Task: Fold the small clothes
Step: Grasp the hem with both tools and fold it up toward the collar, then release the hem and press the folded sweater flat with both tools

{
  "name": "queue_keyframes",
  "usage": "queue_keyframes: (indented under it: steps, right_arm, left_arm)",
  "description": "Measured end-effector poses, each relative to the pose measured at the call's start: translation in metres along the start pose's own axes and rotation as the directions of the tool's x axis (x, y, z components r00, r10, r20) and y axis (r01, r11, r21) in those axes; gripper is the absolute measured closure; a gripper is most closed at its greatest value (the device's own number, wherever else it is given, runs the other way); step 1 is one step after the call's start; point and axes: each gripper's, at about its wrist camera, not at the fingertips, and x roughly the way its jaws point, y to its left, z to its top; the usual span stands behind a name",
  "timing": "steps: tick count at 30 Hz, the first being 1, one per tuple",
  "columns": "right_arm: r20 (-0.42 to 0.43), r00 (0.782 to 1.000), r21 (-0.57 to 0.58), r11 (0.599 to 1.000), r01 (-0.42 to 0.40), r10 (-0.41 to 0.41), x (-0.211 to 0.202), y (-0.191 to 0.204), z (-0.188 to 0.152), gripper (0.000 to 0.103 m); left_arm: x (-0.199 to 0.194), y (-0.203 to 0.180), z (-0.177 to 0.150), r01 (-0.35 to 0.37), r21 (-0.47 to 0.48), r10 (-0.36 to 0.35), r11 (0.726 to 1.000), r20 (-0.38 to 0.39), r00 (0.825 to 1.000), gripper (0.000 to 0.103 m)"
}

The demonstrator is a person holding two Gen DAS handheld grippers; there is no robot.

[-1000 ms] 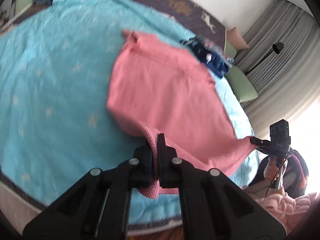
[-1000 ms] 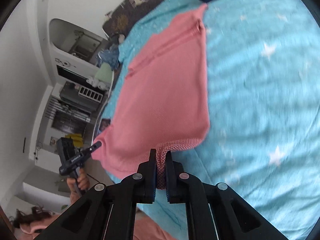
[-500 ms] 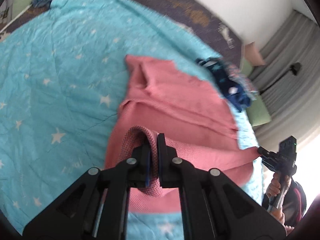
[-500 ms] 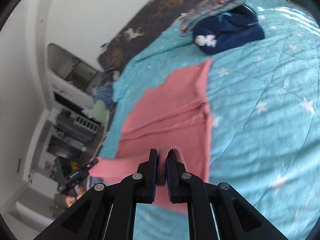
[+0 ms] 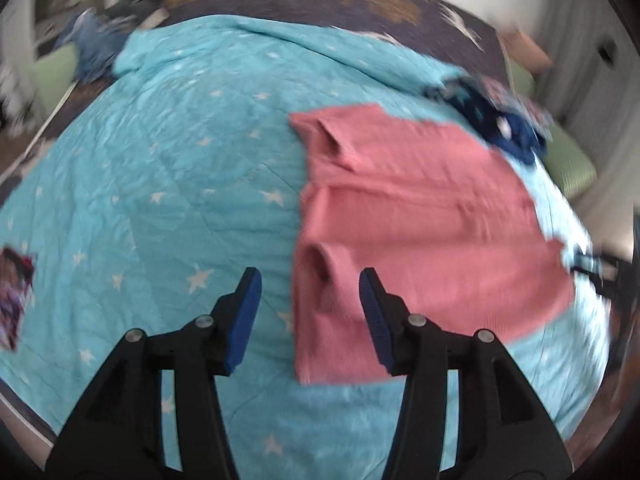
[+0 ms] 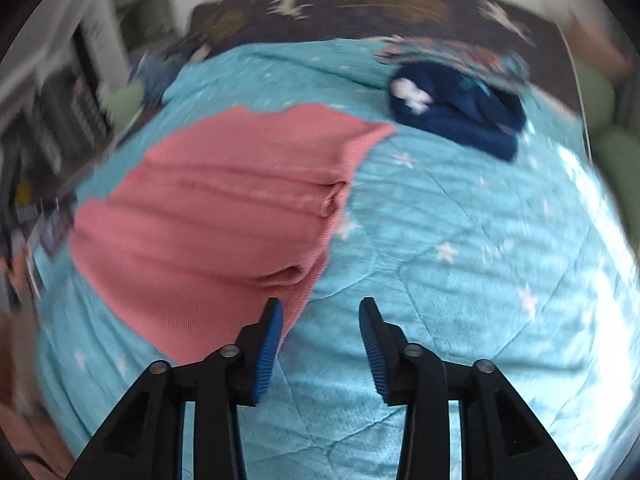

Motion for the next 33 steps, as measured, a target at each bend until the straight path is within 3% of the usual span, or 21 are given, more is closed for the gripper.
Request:
queue_keyframes:
  steps: [3, 5, 8, 14, 16, 19, 23, 26, 33]
  right_arm:
    - [-0.021, 0.997, -0.149, 0.986, 0.073, -0.077, 0.016, 0.026, 0.004, 0.053]
    - [-0.038, 0.992, -0.198, 0.974, 0.112, -0.122, 0.031, 0.033, 0.007, 0.052]
    - [-0.032, 0.989, -0.213, 0.968, 0.135, -0.145, 0.043, 0.033, 0.017, 0.051]
    - [-0.023, 0.994, -0.168, 0.98, 0.105, -0.111, 0.05, 0.024, 0.034, 0.046]
    - [-0.024, 0.996, -0.126, 0.988, 0.086, -0.089, 0.051, 0.02, 0.041, 0.046]
    - [-0.032, 0.998, 0.007, 0.999, 0.049, -0.048, 0.054, 0.002, 0.048, 0.046]
    - [-0.052, 0.999, 0.193, 0.981, -0.008, 0.018, 0.062, -0.028, 0.051, 0.046]
    - [-0.054, 0.996, 0.217, 0.975, -0.058, 0.071, 0.063, -0.035, 0.048, 0.046]
    - [-0.034, 0.987, 0.242, 0.959, -0.145, 0.158, 0.069, -0.04, 0.05, 0.046]
  left_arm:
    - [0.005, -0.014, -0.012, 0.046, 0.095, -0.041, 0.994, -0.052, 0.998, 0.048]
    - [0.014, -0.022, -0.016, -0.015, 0.164, 0.026, 0.986, -0.069, 0.997, 0.046]
    - [0.026, -0.024, -0.016, -0.067, 0.216, 0.087, 0.974, -0.086, 0.993, 0.045]
    - [0.052, -0.02, 0.006, -0.059, 0.231, 0.087, 0.971, -0.111, 0.99, 0.045]
    - [0.055, -0.019, 0.016, -0.078, 0.216, 0.1, 0.973, -0.095, 0.99, 0.045]
    - [0.054, -0.004, 0.039, -0.078, 0.095, 0.082, 0.992, -0.037, 0.996, 0.045]
    - [0.05, 0.022, 0.052, -0.005, -0.07, 0.006, 0.998, 0.012, 1.0, 0.044]
    - [0.053, 0.03, 0.049, 0.03, -0.084, -0.03, 0.996, 0.004, 1.0, 0.039]
    - [0.077, 0.016, 0.048, 0.088, -0.039, -0.09, 0.995, -0.055, 0.994, 0.039]
